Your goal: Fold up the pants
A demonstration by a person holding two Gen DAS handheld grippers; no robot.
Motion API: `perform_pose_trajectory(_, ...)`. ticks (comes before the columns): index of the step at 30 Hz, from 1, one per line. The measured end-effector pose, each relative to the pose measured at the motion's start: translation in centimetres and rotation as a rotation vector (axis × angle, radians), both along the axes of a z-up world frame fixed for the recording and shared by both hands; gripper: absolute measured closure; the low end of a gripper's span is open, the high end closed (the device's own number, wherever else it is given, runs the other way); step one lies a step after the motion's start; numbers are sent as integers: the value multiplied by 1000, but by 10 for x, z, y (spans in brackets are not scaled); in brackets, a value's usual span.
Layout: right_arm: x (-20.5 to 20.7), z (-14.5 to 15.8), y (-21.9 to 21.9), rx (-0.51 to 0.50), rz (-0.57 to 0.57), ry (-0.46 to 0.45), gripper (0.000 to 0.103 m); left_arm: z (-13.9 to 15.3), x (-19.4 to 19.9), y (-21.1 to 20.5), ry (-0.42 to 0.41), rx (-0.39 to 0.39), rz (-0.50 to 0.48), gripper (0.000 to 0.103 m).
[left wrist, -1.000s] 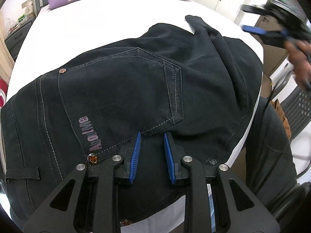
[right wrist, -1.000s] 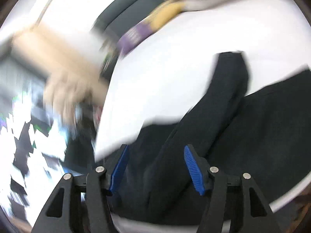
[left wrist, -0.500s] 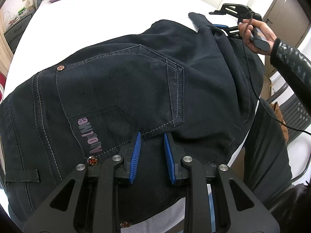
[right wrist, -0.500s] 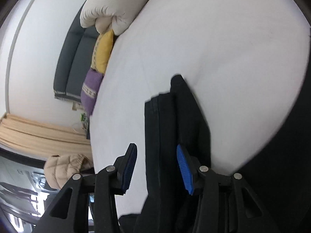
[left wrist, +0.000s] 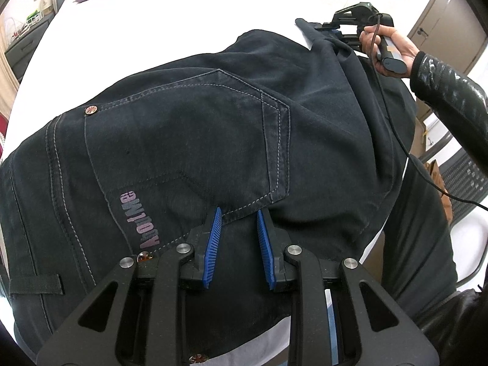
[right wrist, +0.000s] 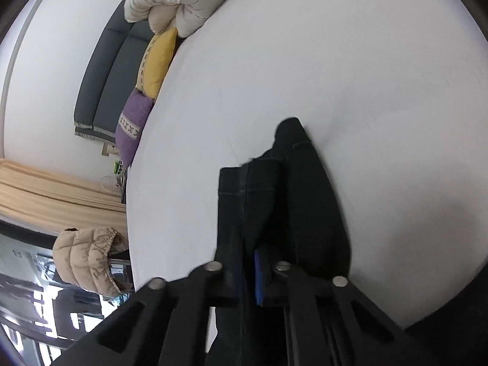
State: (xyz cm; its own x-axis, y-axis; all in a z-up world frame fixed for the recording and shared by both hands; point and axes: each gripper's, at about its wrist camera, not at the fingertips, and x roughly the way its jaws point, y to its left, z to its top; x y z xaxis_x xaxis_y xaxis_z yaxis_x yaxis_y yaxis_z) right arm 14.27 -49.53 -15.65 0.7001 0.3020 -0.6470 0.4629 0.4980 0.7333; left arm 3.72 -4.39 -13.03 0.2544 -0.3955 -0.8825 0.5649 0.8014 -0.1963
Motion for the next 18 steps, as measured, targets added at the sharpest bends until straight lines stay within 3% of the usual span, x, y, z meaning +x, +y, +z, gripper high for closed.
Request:
perform_pose_trajectory(6, -31, 45, -14, -88, -50, -101, 99, 1, -1, -4, -9, 14, 0, 80)
perform_pose_trajectory(11, -106, 77, -44, -97, -187, -184, 99, 1, -3, -8, -16, 22, 8, 79)
perform_pose_trajectory(15, -190, 75, -63, -81, -325, -209, 99, 1, -6, -9, -22, 24, 15, 79)
perform_pose_trajectory(18, -250, 50, -72, -49, -448, -172, 99, 3, -7, -9, -26, 28, 16, 79)
